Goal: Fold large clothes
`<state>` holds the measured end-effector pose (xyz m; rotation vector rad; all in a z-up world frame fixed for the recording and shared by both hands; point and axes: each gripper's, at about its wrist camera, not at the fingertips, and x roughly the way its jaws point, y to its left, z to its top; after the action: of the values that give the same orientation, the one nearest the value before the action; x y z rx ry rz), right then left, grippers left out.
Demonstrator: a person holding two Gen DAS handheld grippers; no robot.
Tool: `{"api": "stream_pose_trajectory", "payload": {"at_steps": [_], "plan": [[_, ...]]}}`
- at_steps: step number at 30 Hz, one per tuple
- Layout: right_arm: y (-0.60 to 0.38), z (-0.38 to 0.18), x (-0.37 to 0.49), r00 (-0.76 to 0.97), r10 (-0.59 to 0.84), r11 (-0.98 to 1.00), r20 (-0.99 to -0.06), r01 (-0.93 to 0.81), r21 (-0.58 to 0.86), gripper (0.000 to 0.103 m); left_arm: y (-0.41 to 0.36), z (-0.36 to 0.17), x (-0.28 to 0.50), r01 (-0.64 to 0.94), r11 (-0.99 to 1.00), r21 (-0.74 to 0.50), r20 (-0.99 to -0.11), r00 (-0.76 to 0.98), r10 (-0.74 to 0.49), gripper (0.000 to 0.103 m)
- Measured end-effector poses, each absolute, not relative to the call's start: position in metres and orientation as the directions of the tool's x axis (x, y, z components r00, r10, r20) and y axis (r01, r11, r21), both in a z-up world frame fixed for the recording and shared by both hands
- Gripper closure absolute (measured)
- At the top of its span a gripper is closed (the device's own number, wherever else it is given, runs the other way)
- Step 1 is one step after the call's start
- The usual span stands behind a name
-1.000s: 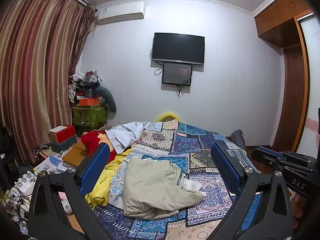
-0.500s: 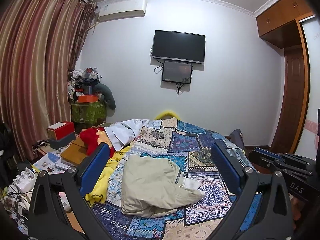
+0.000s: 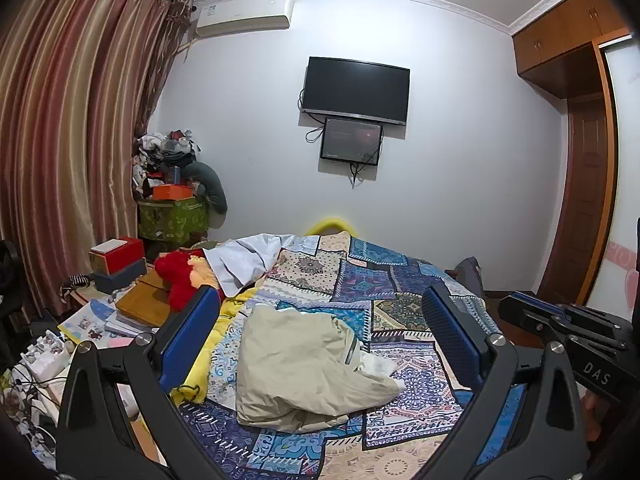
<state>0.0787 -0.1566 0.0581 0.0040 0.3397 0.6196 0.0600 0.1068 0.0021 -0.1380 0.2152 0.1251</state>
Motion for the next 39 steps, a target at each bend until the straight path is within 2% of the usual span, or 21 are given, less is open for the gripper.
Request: {"api": "stream_pose_trajectory", "payload": {"at_steps": [39], "plan": [[-0.1516, 0.0524, 0.0829, 0.773, 0.545, 0.836, -0.324, -0.533, 0.134, 0.098, 0.1018, 0.0011, 0.0669, -0.094, 0.984, -0.151, -0.251, 0.967, 0.054, 0.001]]}}
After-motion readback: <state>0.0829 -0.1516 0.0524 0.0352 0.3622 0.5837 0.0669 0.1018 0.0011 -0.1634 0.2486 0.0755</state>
